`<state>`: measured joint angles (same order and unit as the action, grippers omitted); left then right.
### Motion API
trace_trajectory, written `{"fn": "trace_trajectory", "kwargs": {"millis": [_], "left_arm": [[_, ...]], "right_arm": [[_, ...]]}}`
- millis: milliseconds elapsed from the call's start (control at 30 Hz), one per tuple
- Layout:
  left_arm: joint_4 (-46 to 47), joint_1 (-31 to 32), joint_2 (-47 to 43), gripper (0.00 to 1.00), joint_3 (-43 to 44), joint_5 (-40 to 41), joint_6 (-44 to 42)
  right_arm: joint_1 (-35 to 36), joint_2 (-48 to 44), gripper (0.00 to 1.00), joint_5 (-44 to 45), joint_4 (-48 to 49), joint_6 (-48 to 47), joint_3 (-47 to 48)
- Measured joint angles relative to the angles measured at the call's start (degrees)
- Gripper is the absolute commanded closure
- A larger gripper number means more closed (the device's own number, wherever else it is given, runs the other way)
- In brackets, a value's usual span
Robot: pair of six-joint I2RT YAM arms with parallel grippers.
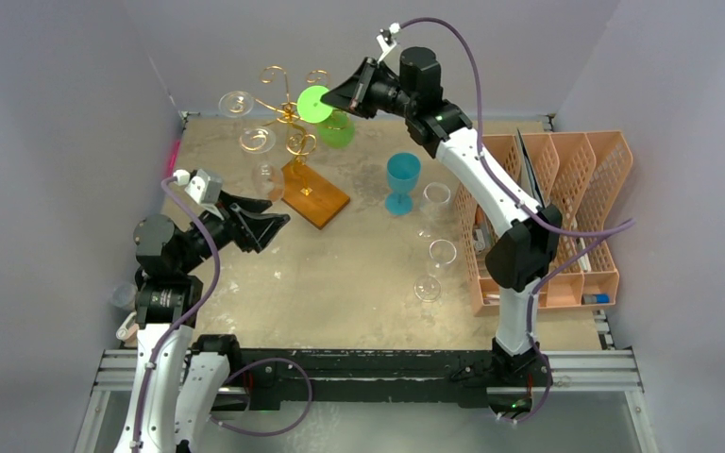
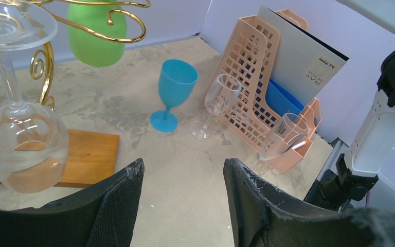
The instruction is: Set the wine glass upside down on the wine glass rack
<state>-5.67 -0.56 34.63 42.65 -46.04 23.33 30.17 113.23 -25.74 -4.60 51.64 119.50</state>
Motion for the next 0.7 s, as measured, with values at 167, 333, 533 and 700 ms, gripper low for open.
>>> {"fn": "trace_trajectory", "kwargs": {"millis": [167, 333, 533, 700], "left_arm": [[-0.02, 0.0, 0.0, 0.43, 0.0, 0.85, 0.0], [-0.04, 0.0, 0.0, 0.43, 0.0, 1.99, 0.0], [-0.13, 0.0, 0.13, 0.43, 0.0, 3.26, 0.0], [-0.68, 0.0, 0.17, 0.43, 0.0, 3.52, 0.0]], "right_arm": [[-0.5, -0.26, 1.0, -0.94, -2.23, 0.96, -0.61], [-1.09, -1.2, 1.0, -1.03, -3.89, 2.49, -2.93], [-1.86, -3.08, 1.0, -0.94, -4.15, 4.42, -6.86], [-2.43, -5.38, 1.0, -0.74, -3.56, 5.73, -10.27]]}}
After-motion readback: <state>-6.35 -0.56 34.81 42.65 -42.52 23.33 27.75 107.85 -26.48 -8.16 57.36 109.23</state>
